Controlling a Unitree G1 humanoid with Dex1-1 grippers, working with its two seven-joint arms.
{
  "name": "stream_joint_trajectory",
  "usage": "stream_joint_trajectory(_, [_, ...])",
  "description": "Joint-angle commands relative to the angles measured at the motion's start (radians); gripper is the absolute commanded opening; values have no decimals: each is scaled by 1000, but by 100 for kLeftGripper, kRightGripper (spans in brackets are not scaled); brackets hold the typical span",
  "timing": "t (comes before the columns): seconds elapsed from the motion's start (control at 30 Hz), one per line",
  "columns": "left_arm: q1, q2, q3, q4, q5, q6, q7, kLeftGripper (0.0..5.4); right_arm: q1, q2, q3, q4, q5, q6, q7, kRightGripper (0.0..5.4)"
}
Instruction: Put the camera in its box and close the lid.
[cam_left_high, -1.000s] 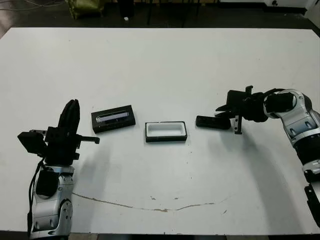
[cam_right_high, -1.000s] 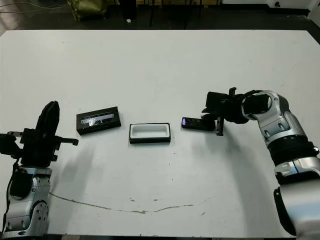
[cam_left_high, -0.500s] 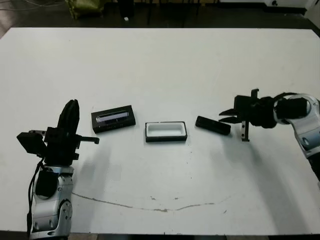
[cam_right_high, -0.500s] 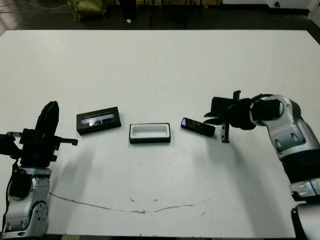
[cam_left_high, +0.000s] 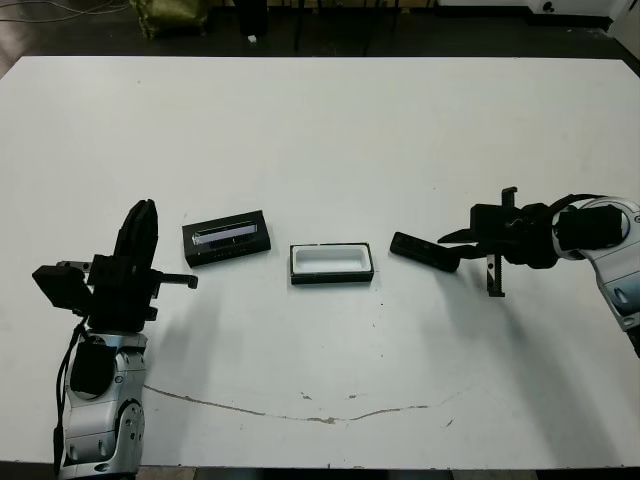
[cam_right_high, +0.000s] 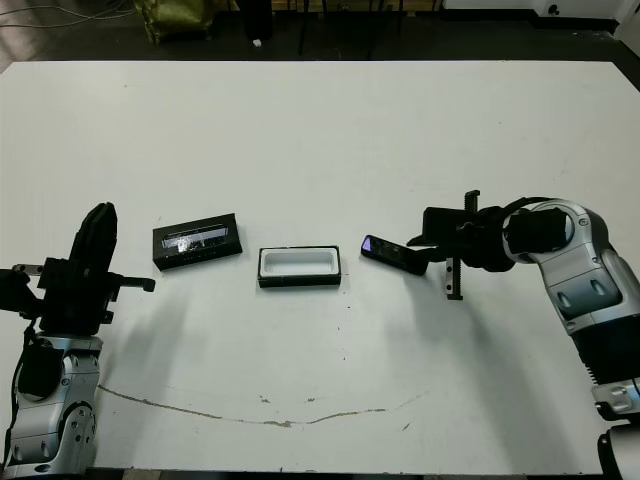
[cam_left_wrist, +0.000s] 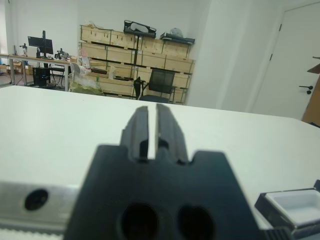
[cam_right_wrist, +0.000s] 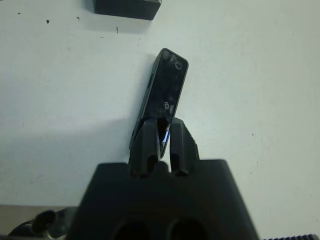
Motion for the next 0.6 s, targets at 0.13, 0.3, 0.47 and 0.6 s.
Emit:
stream_joint_trajectory(0.13, [20, 0, 3, 13, 18, 2, 7, 2, 12, 0, 18, 70, 9, -30, 24, 0])
stream_joint_trajectory(0.3, [21, 2, 2, 15, 14, 8, 4, 2, 9, -25, -57, -37, 88, 56, 27, 0])
stream_joint_trajectory(0.47, [19, -2, 1, 21, 17, 3, 5, 2, -15, -56, -120, -179, 194, 281, 75, 0])
stream_joint_trajectory(0.6, [22, -2, -2, 10, 17, 15, 10, 2, -13, -112, -210, -386, 364, 493, 128, 0])
